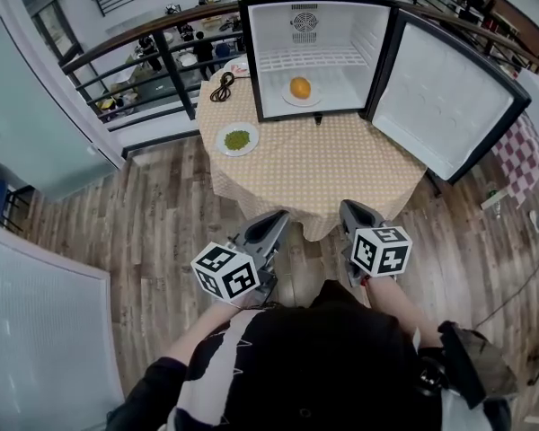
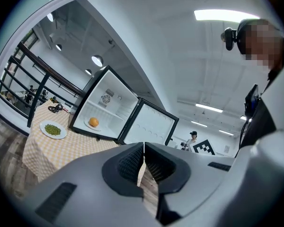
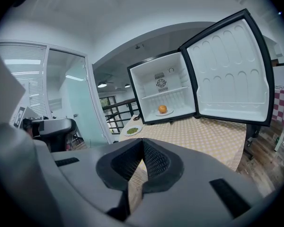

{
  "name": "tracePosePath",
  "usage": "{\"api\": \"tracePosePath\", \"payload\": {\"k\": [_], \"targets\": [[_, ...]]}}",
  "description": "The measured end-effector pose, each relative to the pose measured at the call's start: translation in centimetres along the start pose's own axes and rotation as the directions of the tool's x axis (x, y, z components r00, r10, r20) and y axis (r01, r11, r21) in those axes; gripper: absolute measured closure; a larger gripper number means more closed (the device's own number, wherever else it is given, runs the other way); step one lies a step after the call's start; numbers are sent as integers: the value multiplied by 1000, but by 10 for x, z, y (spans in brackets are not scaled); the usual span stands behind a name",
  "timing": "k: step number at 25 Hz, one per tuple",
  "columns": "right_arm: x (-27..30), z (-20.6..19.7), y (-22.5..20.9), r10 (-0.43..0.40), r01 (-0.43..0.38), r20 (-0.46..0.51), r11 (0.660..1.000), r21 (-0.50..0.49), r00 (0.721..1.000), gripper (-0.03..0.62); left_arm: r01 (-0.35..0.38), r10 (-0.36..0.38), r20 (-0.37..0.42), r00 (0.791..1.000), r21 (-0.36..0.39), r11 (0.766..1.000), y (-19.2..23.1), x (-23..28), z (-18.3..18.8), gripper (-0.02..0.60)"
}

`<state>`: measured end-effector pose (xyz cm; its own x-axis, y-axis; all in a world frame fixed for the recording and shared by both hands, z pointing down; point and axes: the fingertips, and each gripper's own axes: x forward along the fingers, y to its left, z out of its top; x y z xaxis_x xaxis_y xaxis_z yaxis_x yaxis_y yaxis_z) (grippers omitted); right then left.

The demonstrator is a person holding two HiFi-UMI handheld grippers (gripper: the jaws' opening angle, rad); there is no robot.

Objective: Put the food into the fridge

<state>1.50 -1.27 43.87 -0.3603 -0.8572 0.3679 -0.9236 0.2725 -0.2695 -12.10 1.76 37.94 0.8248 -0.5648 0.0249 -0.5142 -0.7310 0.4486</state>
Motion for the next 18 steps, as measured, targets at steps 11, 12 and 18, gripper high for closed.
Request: {"api": "tracePosePath", "payload": {"k": [11, 12, 18], "targets": [[-5, -7, -2, 5, -5, -5, 1000, -3, 1000, 579, -8, 8, 0, 1000, -15, 1000, -2, 3, -8, 563], [-5, -7, -3, 4, -4, -6, 1000, -2, 1000, 579, -7, 7, -1, 1000, -14, 1000, -3, 3, -8, 563], [-2, 0, -5, 7, -7, -6, 1000, -9, 1000, 579, -12, 11, -5, 1000, -12, 1000, 0, 9, -4, 563]]}}
